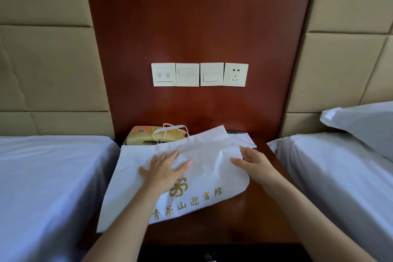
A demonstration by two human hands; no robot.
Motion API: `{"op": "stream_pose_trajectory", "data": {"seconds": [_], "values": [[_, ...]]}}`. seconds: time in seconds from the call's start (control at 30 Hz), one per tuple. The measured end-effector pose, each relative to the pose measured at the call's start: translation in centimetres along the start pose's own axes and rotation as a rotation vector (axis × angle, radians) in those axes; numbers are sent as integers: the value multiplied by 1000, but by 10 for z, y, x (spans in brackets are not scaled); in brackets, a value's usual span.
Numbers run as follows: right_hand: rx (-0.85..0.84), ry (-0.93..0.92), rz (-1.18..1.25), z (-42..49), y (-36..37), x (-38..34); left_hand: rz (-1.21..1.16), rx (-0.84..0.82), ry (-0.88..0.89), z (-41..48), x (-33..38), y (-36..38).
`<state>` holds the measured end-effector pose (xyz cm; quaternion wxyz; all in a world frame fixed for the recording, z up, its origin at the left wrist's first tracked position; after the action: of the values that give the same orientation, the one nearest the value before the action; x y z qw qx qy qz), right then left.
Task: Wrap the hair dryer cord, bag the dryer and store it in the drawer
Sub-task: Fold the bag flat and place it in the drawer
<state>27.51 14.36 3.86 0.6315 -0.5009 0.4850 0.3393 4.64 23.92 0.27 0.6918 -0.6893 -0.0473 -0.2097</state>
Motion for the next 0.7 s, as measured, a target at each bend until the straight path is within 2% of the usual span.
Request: {"op": "stream_pose_trajectory", "data": {"seconds": [0.07,0.13,0.3,0.47,0.6,0.7], "values": [[-72,29,76,-1,6,5,-28,6,-6,-1,0,0],[-50,62,88,-1,3,9,-54,16,-7,-2,-1,0],[-23,150,-1,-1,1,16,-128,52,-9,-3,-5,0],[-103,198,-65,-10,6,20,-112,56,9,-4,-4,-1],[-94,-18,10,-17,6,1,-96,57,42,-5,0,-3],[-30,-153,-77,-20,7,-9,-102,42,41,-3,-3,0]]}}
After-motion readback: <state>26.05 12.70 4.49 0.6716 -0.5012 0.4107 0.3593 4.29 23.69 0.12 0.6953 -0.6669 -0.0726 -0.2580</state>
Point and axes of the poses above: each hand's wrist, its own z-axis towards the middle knuckle, its own y-axis out of the palm, x = y × z, the point moved 8 cm from there along z, towards the middle knuckle, and after that the axes turned 3 degrees about z, right-handed, at the moved point
